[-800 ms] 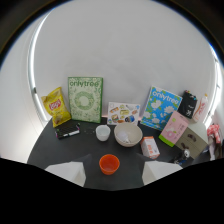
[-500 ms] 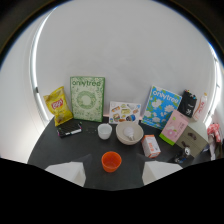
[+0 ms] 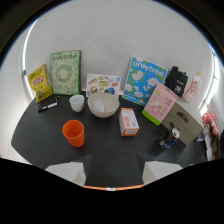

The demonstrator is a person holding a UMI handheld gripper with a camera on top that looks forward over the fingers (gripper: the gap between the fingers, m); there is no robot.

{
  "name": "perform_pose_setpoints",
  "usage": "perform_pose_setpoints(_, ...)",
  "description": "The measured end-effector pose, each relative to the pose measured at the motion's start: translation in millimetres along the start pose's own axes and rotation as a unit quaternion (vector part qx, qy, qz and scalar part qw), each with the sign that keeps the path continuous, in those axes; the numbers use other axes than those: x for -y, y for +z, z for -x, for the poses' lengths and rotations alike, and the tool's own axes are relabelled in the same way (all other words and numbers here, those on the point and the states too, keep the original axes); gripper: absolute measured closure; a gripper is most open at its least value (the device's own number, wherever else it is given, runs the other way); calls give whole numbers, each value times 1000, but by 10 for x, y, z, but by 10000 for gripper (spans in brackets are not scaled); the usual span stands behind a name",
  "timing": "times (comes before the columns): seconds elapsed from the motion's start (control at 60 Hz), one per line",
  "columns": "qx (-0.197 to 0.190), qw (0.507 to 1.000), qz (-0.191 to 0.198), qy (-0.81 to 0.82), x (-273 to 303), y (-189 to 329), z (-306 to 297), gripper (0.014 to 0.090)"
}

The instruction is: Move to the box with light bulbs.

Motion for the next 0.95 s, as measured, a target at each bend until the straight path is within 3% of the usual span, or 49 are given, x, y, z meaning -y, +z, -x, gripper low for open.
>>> perform_pose_setpoints(0.233,0,1000,-6,-5,200,672,-694,186)
perform_pose_setpoints(0.5,34,999,-8,0,502,1488,-838,187)
perform_pose_setpoints(0.95,59,998,-1,13,532,1705,-763,184)
